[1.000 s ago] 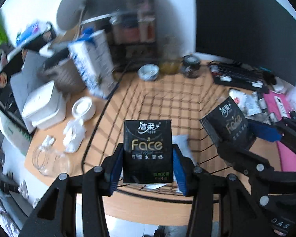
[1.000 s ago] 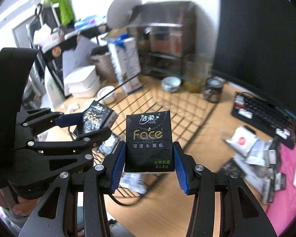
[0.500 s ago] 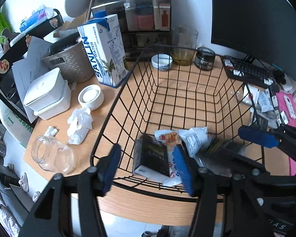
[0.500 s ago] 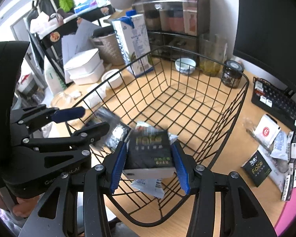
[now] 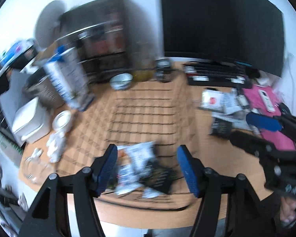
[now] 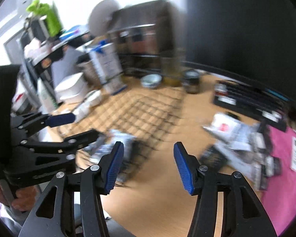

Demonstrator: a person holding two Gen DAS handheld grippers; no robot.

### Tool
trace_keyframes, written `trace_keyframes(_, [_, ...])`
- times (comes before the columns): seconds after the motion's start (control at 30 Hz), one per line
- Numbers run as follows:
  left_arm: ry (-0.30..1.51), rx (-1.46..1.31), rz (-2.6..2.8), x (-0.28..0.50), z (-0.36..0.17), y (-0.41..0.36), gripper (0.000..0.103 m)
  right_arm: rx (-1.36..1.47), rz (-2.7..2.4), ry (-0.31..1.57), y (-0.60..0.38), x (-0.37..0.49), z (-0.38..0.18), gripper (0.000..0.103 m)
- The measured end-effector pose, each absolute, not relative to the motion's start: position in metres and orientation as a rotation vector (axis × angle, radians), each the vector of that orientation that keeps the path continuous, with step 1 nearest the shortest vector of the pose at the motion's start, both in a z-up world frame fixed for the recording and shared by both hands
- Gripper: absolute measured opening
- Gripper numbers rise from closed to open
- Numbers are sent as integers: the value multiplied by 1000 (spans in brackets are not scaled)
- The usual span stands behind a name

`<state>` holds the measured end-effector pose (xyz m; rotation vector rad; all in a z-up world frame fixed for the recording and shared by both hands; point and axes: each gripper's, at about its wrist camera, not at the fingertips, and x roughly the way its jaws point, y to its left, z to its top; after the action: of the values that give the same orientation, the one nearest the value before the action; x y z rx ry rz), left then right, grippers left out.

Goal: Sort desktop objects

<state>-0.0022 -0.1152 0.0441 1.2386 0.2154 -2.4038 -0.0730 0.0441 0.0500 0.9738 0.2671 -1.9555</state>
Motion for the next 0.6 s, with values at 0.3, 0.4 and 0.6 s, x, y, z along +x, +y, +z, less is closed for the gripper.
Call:
trace_keyframes(0.3, [93, 1409, -2505, -101, -1, -24, 81, 1221, -2139, 205, 152, -168, -14, 60])
trace_keyframes(0.4, [86, 1475, -2488, -129, -27, -14, 81, 1285, -2154, 195, 170, -191, -37, 60])
trace_keyframes(0.6, [72, 1533, -2443, -158, -55, -16, 81, 1365, -2143, 161, 186, -224, -69, 60])
